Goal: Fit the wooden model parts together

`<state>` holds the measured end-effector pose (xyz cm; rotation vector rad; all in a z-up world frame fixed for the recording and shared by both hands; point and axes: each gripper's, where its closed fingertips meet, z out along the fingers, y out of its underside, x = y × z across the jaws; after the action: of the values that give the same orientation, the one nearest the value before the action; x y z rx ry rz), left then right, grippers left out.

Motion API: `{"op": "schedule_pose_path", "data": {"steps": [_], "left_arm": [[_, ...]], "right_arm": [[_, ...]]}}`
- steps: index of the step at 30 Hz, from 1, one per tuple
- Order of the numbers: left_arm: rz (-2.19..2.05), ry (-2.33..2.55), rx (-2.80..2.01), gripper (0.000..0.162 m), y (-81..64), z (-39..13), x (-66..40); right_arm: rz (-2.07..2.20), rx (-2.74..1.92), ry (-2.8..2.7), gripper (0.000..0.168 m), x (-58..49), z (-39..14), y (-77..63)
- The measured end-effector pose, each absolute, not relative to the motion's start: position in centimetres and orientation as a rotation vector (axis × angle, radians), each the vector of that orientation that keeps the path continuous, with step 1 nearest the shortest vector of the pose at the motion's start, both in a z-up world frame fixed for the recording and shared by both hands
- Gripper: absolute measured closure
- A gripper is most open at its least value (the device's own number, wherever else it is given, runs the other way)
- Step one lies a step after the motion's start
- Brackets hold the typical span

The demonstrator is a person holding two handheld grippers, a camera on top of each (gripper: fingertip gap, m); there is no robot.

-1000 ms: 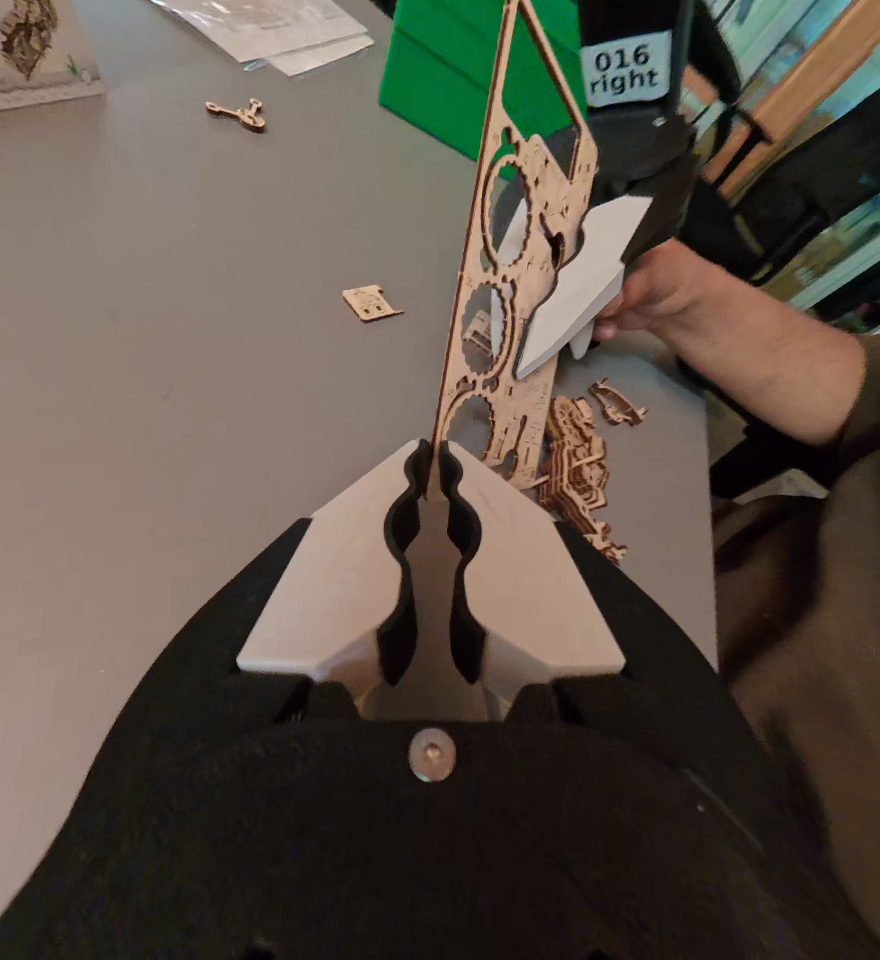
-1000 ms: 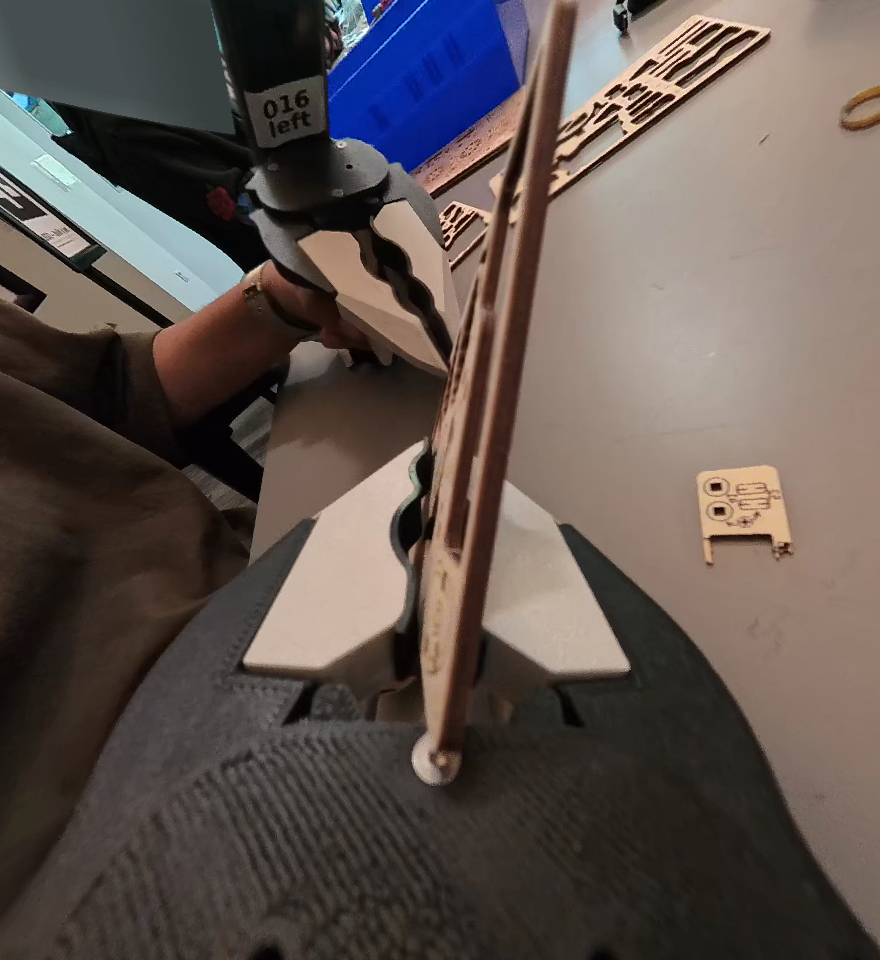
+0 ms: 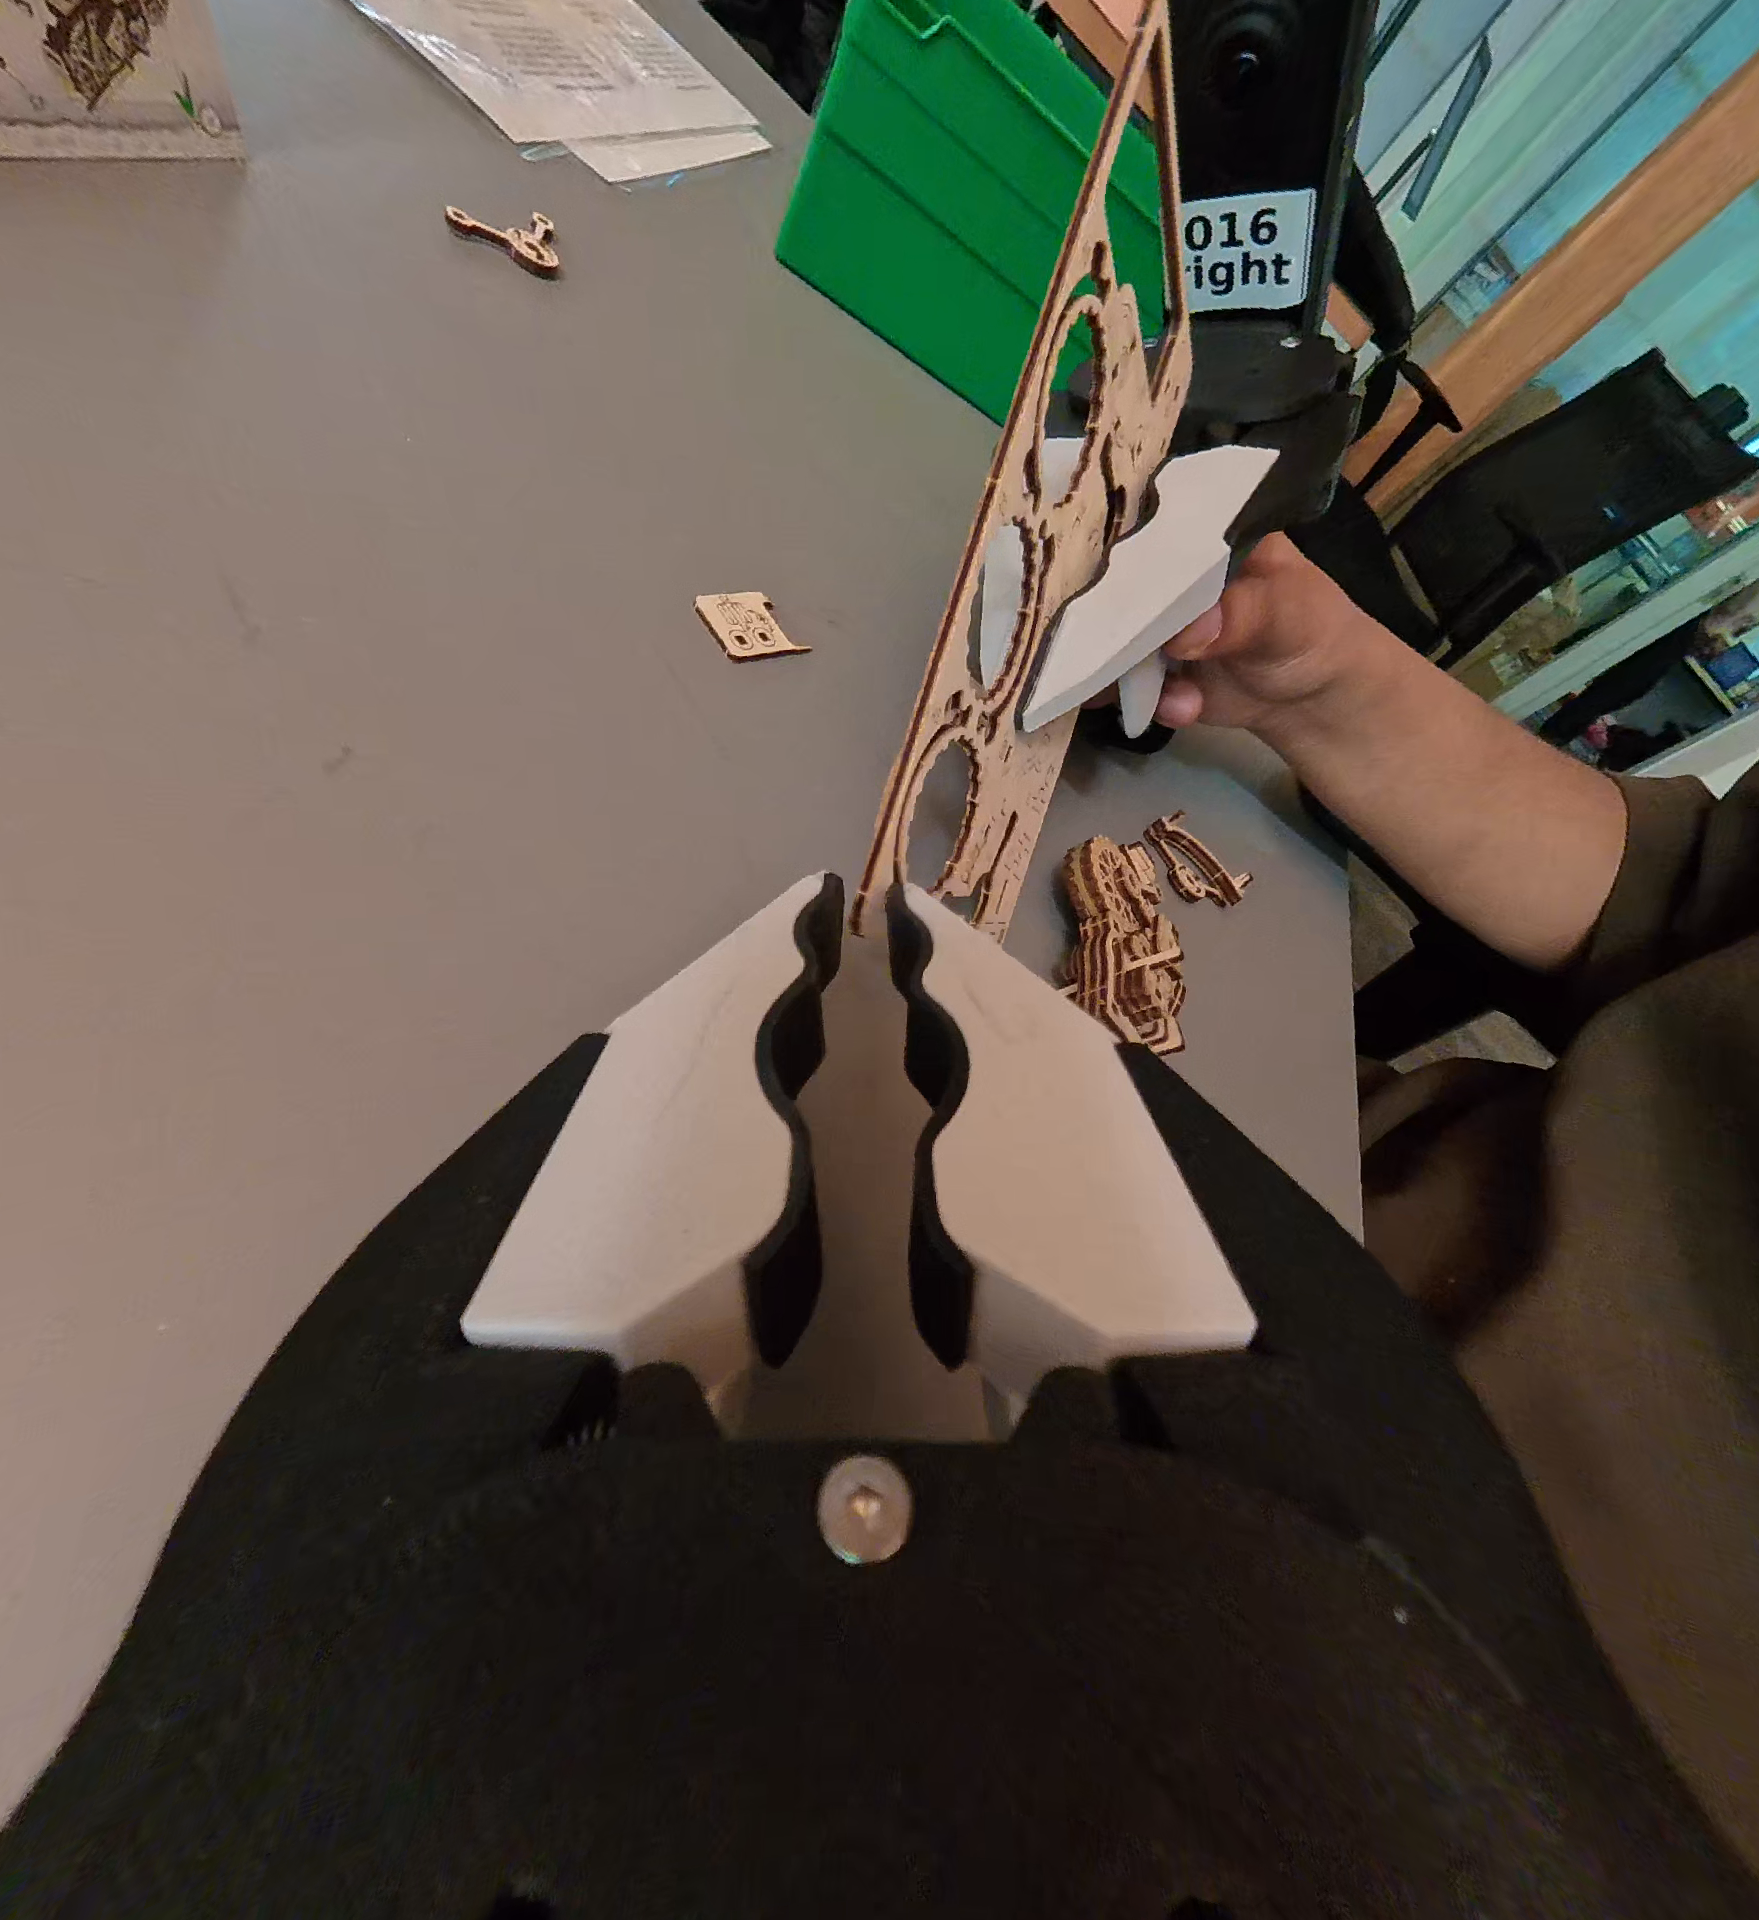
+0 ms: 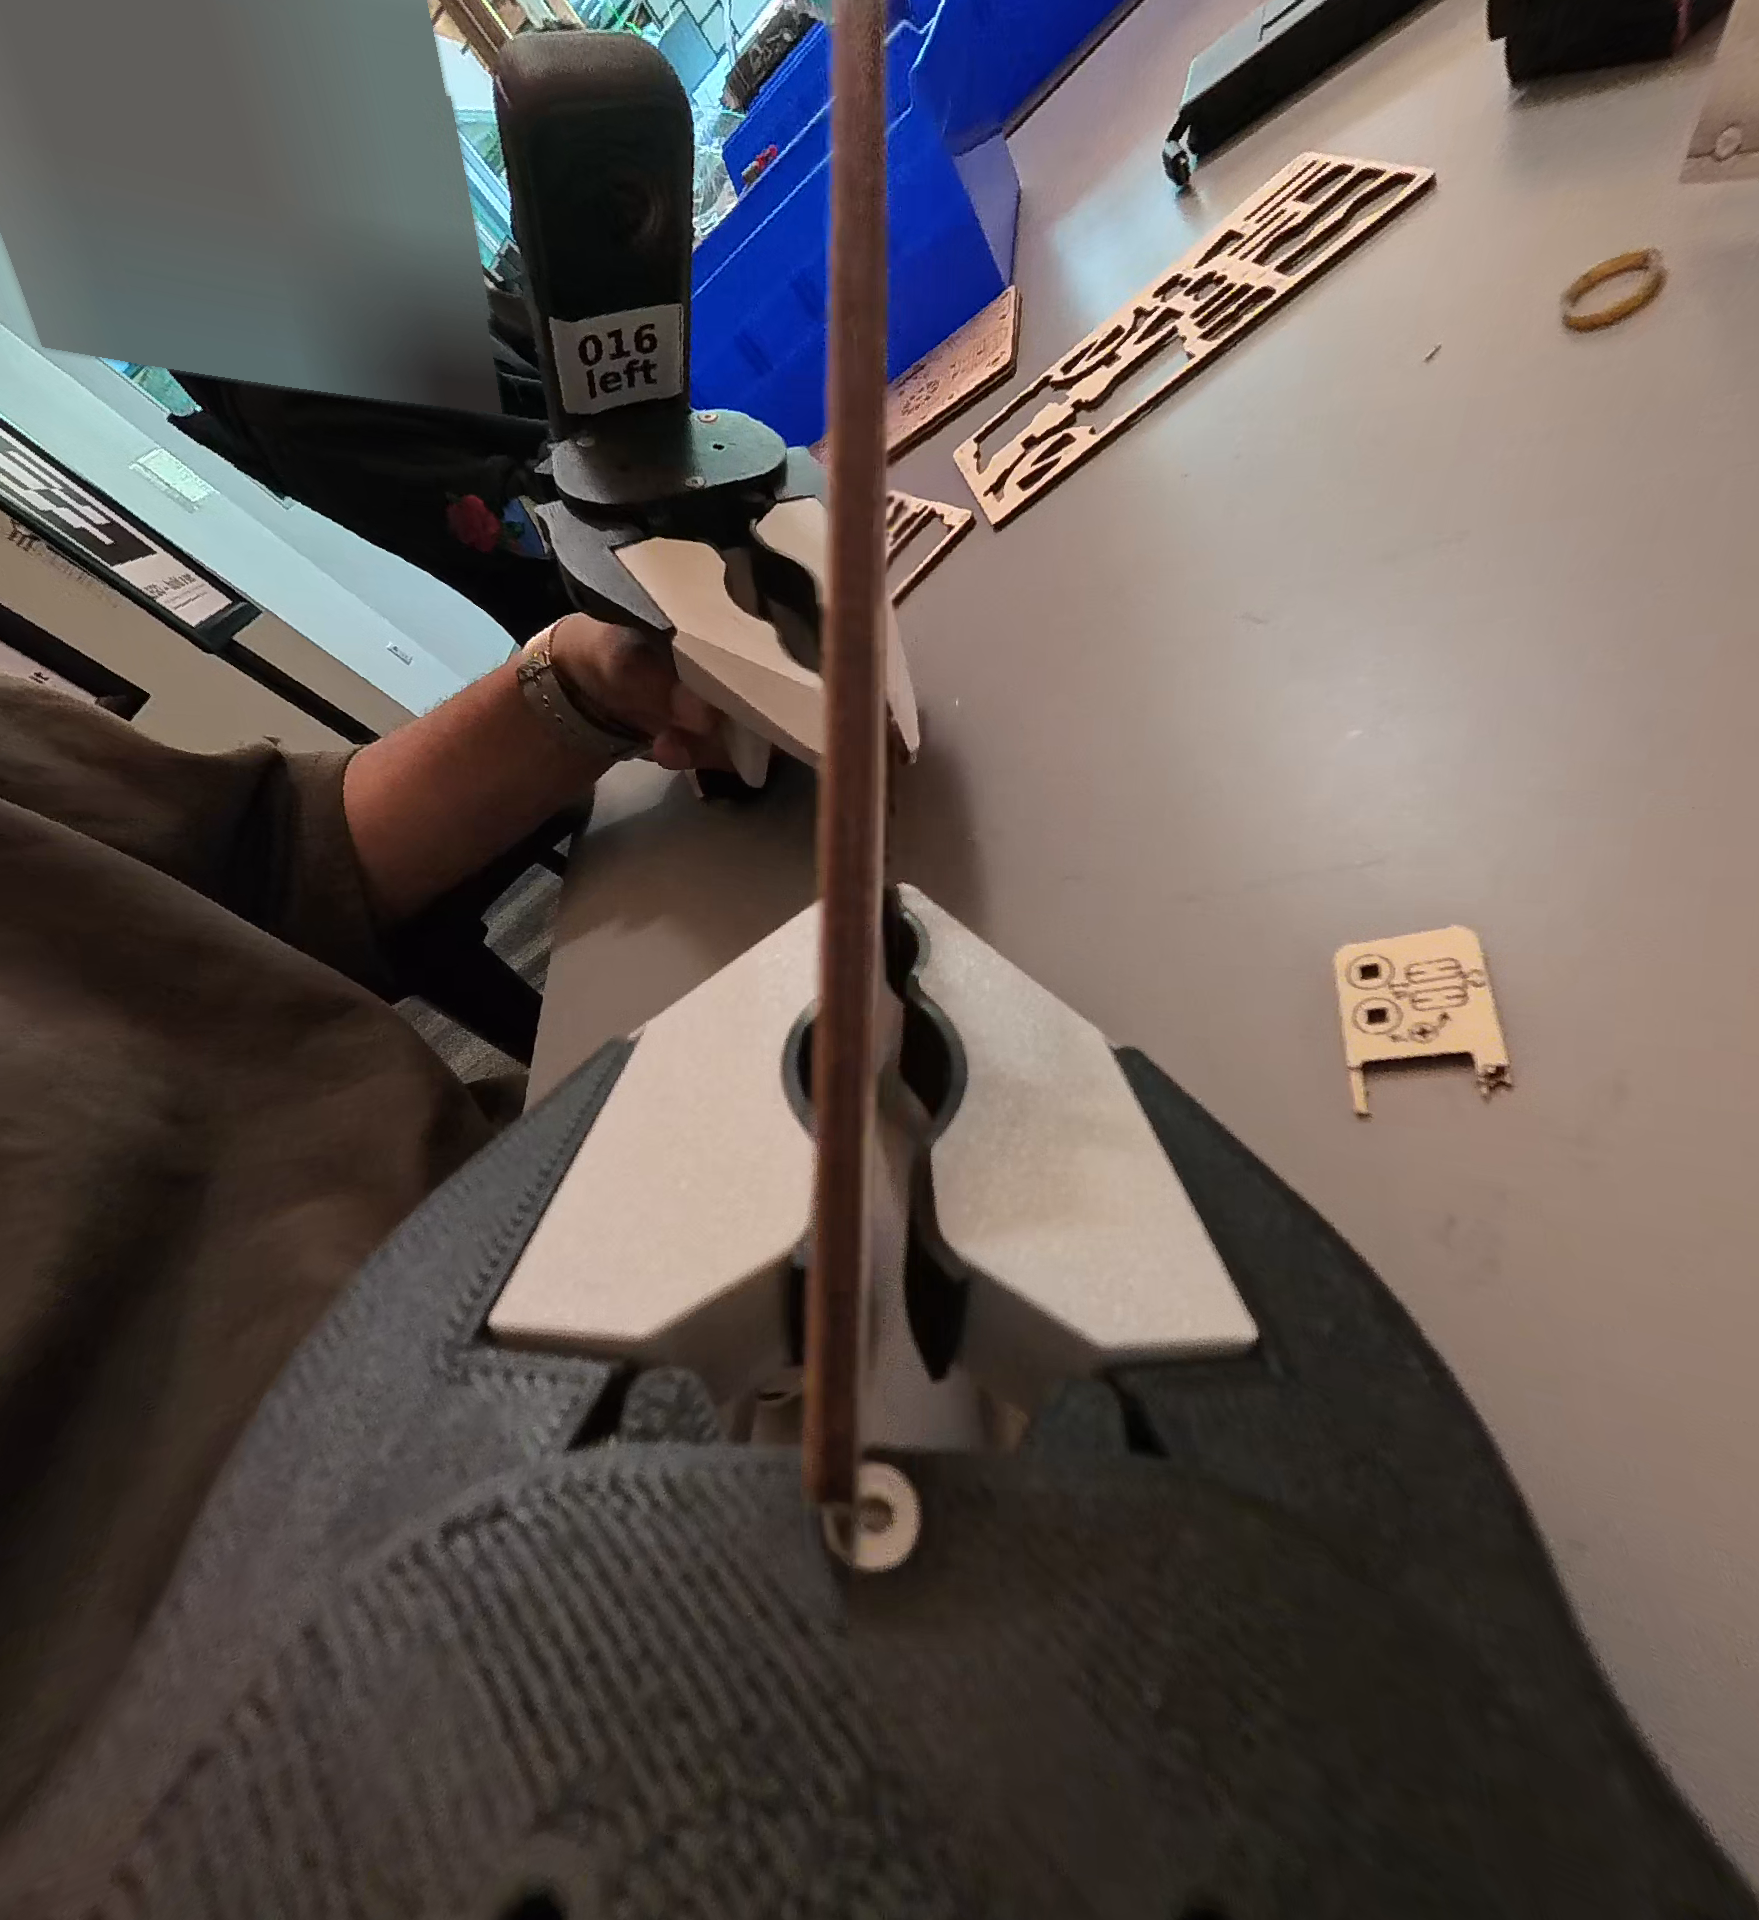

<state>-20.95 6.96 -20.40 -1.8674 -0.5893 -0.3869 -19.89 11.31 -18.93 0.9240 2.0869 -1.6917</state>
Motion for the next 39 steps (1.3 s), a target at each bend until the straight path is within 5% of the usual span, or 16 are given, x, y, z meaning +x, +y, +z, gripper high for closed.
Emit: {"op": "schedule_pose_path", "data": {"steps": [17,28,39], "left_arm": [[-0.181,-0.598,-1.896,0.157,7.5,-20.3,-21.8],[-0.789,-0.430,-1.281,0.127,6.5,-10.9,-18.6],[-0.875,-0.330,-1.318,0.139,7.6,-10.7,-15.9]], "right_arm": [[-1.768,0.942,2.097,0.166,-20.5,-18.2,11.6],[-1.995,0.744,1.623,0.167,-19.4,-12.5,12.6],[-1.944,0.619,1.517,0.167,-17.5,-11.5,11.2]]}}
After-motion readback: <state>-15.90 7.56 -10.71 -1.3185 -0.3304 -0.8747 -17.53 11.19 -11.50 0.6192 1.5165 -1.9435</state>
